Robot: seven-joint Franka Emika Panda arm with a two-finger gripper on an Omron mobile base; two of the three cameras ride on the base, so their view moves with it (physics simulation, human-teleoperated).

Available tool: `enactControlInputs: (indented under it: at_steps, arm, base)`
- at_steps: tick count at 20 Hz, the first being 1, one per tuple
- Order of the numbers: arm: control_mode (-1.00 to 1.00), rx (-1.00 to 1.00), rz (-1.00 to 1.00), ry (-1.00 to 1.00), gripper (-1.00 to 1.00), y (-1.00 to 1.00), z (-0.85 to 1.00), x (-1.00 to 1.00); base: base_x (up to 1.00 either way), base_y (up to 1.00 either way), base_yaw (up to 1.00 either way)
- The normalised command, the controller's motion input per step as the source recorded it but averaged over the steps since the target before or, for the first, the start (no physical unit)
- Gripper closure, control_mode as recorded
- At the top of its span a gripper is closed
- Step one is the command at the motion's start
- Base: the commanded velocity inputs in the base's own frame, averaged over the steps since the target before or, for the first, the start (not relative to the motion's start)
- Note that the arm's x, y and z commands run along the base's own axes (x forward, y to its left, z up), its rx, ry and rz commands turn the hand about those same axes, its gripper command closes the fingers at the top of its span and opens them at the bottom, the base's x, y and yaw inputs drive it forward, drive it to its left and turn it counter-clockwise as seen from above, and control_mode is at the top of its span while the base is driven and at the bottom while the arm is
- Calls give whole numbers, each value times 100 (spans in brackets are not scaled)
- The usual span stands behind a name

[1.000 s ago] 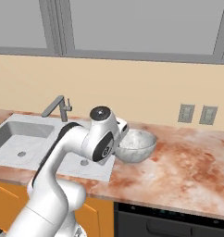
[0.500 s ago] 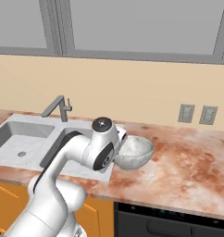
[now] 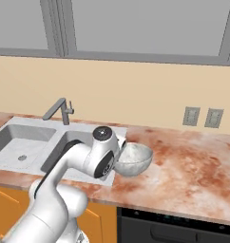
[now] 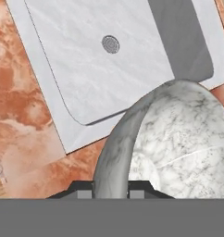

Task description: Pick the cup and bowl from the counter and place them on the counter next to the sink.

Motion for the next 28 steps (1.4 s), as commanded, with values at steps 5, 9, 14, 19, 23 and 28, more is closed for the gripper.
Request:
enactControlInputs:
  at_steps: [5, 9, 14, 19, 23, 28]
  arm:
    - [-100, 0, 1, 14, 100, 0, -35, 39]
    - [-100, 0, 0, 10, 100, -12, -31, 43]
    - [-100, 0, 0, 1, 100, -25, -28, 37]
    - [-100, 0, 0, 0, 100, -3, -4, 2]
    - [-100, 0, 0, 0, -100, 0, 0, 0]
    - [-100, 0, 0, 0, -100, 0, 0, -1]
  base:
    - [0, 0, 0]
    - [0, 0, 0]
    - [0, 0, 0]
    - [0, 0, 0]
    - [0, 0, 0]
    - [0, 0, 0]
